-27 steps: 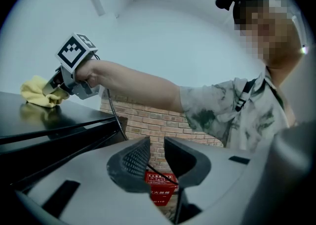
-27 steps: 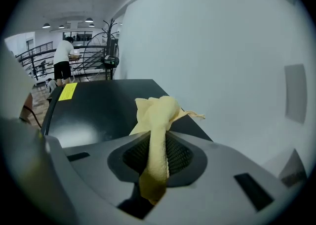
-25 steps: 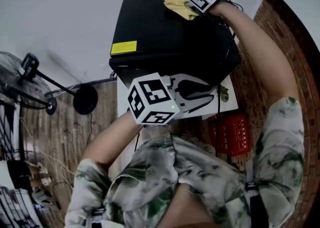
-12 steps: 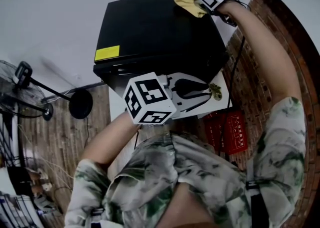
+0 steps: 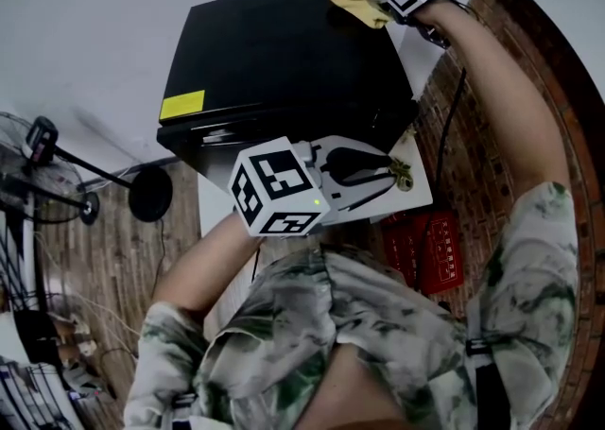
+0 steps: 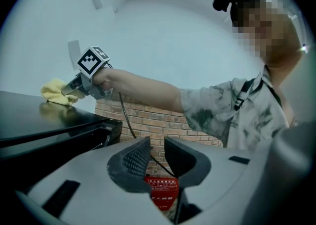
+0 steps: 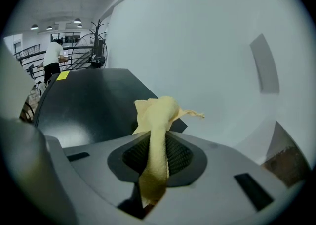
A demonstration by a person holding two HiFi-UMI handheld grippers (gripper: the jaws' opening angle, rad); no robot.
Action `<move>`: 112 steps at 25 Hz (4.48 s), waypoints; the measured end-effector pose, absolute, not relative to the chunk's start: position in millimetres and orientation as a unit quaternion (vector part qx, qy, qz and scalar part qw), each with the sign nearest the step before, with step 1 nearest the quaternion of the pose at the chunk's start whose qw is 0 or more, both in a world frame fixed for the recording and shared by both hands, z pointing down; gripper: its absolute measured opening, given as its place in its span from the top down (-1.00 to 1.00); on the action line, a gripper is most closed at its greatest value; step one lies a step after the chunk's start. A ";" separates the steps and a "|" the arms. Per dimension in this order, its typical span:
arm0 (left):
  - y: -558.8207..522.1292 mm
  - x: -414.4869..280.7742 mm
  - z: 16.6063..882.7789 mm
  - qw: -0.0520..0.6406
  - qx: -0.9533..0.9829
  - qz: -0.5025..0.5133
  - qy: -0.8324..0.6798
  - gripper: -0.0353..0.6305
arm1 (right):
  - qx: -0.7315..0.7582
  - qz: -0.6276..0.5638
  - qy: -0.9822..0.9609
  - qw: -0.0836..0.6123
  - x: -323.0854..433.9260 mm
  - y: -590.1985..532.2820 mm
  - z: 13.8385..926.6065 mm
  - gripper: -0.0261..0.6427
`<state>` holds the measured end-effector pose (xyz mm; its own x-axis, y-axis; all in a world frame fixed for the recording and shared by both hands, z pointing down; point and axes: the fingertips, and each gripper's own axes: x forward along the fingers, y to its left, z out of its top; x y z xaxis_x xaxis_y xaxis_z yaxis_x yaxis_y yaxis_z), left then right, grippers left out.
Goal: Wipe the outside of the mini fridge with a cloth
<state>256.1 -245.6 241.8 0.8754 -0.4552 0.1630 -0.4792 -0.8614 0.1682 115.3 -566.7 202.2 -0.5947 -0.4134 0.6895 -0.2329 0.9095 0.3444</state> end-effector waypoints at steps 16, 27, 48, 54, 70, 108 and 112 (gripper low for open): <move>-264.3 296.4 250.2 0.070 0.956 0.054 -0.279 0.64 | 0.191 -0.065 -0.943 0.264 174.1 -578.0 163.5 0.67; -282.6 352.0 269.9 0.072 0.955 0.074 -0.279 0.64 | 0.200 0.009 -0.955 0.217 218.7 -595.5 220.9 0.67; -286.2 360.5 295.7 0.097 0.940 0.097 -0.312 0.64 | 0.179 0.147 -0.957 0.174 186.6 -596.3 372.0 0.67; -284.2 359.0 300.7 0.104 0.938 0.106 -0.313 0.64 | 0.187 0.167 -0.947 0.201 182.6 -599.5 427.9 0.67; -274.7 348.7 309.4 0.114 0.937 0.110 -0.313 0.64 | 0.208 0.259 -0.902 0.276 193.5 -581.1 578.8 0.67; -276.1 360.8 320.1 0.121 0.947 0.102 -0.280 0.64 | 0.131 0.234 -0.958 0.102 221.2 -519.6 381.4 0.67; -274.6 359.1 322.2 0.123 0.946 0.105 -0.282 0.64 | 0.143 0.236 -0.952 0.130 216.8 -521.6 415.1 0.67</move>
